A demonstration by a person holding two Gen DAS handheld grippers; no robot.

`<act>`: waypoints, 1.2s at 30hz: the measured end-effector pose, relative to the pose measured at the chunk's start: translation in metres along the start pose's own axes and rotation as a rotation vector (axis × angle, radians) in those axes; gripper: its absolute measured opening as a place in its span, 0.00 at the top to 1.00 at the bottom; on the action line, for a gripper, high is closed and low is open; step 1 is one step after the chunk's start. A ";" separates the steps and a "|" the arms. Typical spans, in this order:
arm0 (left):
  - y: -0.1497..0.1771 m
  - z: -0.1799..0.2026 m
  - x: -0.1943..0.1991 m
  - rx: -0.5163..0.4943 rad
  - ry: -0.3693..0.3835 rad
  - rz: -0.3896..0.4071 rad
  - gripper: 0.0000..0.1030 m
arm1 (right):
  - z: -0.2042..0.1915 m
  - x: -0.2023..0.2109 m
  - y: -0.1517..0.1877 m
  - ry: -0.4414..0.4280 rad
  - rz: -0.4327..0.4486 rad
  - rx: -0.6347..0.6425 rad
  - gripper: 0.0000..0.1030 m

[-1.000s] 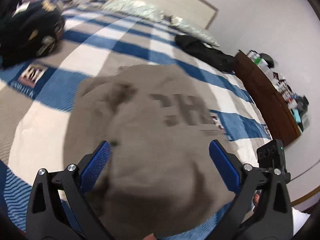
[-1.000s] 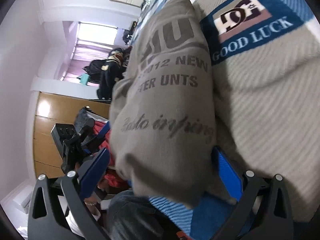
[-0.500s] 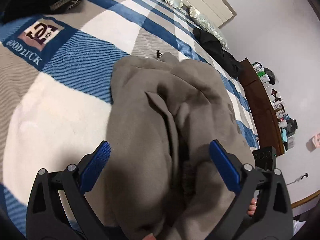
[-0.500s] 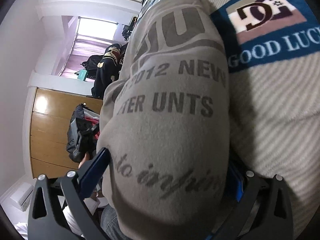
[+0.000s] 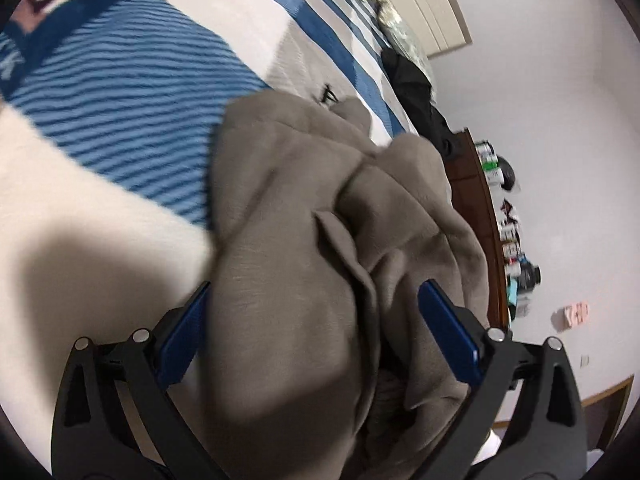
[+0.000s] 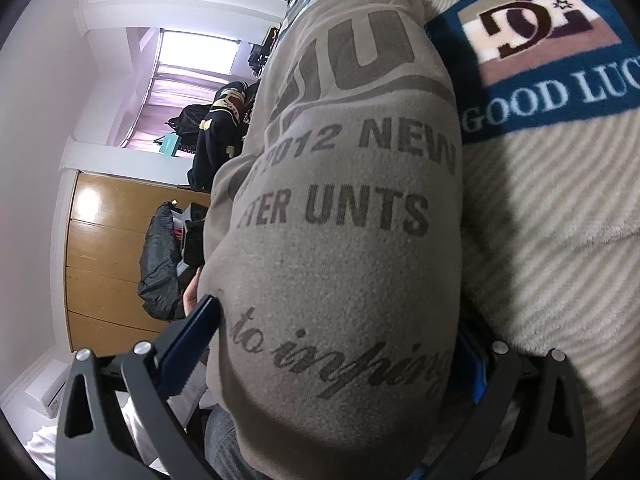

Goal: Fold large clothes

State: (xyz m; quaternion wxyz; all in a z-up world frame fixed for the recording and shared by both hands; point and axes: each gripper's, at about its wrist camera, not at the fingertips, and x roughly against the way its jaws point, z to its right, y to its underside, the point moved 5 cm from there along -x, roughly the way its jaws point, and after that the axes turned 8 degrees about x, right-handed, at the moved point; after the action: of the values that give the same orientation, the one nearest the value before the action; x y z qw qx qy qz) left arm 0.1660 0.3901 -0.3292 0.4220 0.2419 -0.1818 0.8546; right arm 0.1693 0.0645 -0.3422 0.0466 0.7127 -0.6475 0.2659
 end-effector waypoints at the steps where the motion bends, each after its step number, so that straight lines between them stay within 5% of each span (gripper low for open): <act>1: 0.000 0.005 -0.006 -0.009 0.014 -0.015 0.06 | -0.002 0.001 -0.001 -0.005 0.000 0.001 0.03; 5: 0.000 0.021 -0.026 -0.044 -0.010 -0.043 0.06 | -0.016 -0.001 -0.006 -0.009 -0.005 0.018 0.03; 10: -0.004 0.022 -0.035 -0.032 -0.030 -0.042 0.10 | -0.016 -0.018 -0.010 0.101 -0.080 0.028 0.04; 11: -0.005 0.021 -0.034 -0.032 -0.027 -0.035 0.15 | -0.014 -0.020 -0.011 0.117 -0.084 0.021 0.05; 13: -0.004 0.014 -0.032 -0.027 -0.065 -0.020 0.63 | -0.014 -0.020 -0.010 0.137 -0.068 0.018 0.12; 14: -0.003 0.007 -0.030 0.006 -0.063 -0.014 0.66 | -0.014 -0.018 -0.009 0.150 -0.060 0.023 0.17; 17: 0.003 0.002 -0.026 0.026 -0.021 -0.007 0.70 | -0.018 -0.014 -0.007 0.161 -0.034 0.029 0.35; 23: 0.013 0.037 -0.021 -0.091 -0.045 0.044 0.83 | -0.043 -0.002 -0.018 0.155 0.003 0.100 0.49; 27: 0.019 0.080 -0.016 -0.207 -0.025 0.060 0.85 | -0.069 0.001 -0.037 0.098 0.013 0.158 0.53; 36: 0.003 0.103 -0.004 -0.179 -0.013 0.077 0.86 | -0.097 0.009 -0.082 0.023 -0.059 0.185 0.56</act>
State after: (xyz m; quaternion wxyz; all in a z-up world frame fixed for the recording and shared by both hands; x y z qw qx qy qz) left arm 0.1927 0.3332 -0.2474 0.4079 0.2016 -0.2694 0.8488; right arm 0.2158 0.1089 -0.2326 -0.0040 0.7295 -0.5984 0.3313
